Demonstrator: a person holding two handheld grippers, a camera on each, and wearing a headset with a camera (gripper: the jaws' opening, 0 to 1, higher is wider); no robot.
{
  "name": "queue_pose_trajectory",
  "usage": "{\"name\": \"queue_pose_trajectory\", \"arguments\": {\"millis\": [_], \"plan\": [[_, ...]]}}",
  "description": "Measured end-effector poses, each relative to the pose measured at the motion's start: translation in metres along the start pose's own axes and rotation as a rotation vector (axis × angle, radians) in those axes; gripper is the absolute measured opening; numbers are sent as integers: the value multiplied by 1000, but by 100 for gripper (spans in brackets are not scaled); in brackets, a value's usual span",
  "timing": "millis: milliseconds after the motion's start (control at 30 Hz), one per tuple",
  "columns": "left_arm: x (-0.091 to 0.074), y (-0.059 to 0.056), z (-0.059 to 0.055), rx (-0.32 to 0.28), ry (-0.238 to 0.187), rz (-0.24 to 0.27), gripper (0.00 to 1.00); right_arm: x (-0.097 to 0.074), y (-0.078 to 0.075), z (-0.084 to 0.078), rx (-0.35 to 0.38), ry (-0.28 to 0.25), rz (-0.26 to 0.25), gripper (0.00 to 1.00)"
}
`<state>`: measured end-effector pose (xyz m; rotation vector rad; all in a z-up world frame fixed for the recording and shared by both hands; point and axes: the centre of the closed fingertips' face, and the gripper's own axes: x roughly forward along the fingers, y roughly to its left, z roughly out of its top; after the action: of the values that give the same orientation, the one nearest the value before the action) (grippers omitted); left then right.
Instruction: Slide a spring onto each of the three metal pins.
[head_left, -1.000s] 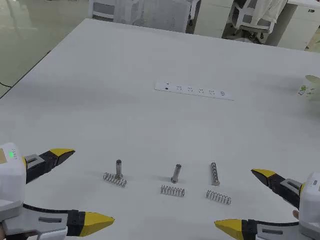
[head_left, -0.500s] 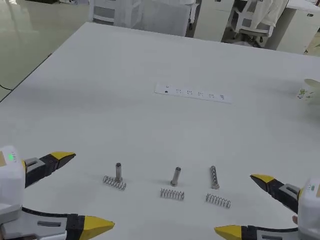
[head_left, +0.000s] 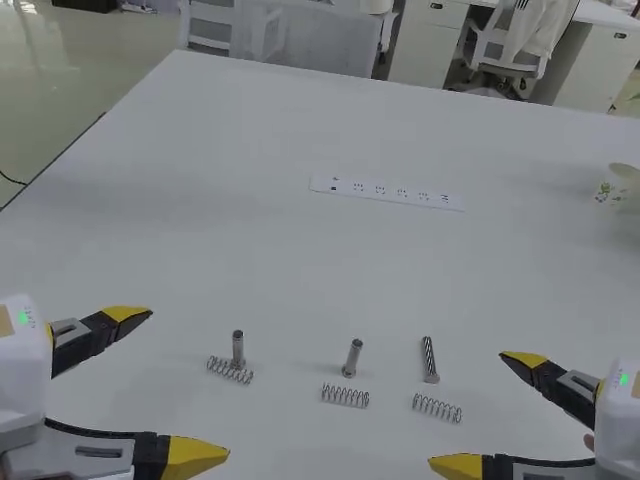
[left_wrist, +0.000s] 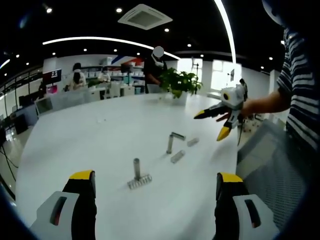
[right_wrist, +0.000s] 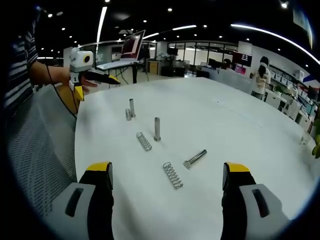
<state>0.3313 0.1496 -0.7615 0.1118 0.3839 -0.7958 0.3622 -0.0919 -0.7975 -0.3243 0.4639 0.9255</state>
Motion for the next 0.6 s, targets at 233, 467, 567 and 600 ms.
{"name": "queue_pose_trajectory", "arguments": {"millis": [233,467,567,600], "plan": [[1,0,-1,-6,-2,0,98,-1,0,-1,-2,5,-1,91],[3,-2,0,-6,-2,-4,98,-1,-1,0,1,1,-4,91],[4,-2,1,-7,-6,-6,98,-1,0,0,3,2,-3,90],[4,-2,1,-7,-6,-6,98,-1,0,-1,2,3,-4,90]]}}
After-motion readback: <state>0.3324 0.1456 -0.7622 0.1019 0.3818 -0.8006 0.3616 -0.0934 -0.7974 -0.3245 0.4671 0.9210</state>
